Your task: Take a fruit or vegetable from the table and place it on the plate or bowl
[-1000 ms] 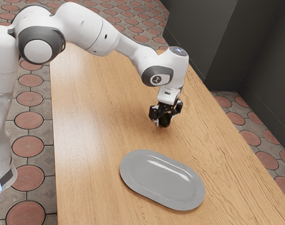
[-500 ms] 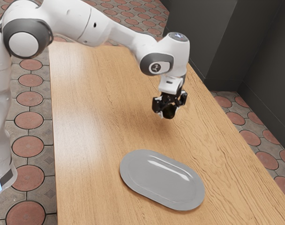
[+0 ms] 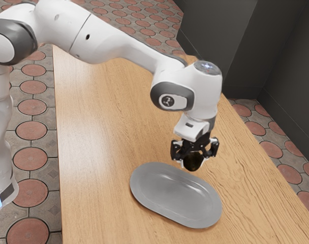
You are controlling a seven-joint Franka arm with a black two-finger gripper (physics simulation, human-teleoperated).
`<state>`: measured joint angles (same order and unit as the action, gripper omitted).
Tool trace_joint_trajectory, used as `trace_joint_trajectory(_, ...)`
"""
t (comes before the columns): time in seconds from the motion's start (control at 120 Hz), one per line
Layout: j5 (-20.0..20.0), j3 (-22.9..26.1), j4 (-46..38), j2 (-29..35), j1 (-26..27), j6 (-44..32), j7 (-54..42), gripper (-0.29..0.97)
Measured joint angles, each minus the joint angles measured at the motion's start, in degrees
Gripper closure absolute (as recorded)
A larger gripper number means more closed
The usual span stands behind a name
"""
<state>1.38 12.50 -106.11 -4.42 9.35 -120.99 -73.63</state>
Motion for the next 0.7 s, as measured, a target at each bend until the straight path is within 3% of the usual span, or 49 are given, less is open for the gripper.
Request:
trace_joint_trajectory(0.142, 1.2, 2.4, -0.1, -0.4, 0.9, 0.0, 2.1, 0.39)
trace_joint_trajectory(0.608, 1.9, 3.1, -0.1, -1.6, 1.6, -0.9, 6.8, 0.39)
trace_joint_trajectory(0.7, 2.0, 2.9, 0.0, -1.8, 1.9, -0.8, 7.3, 0.21)
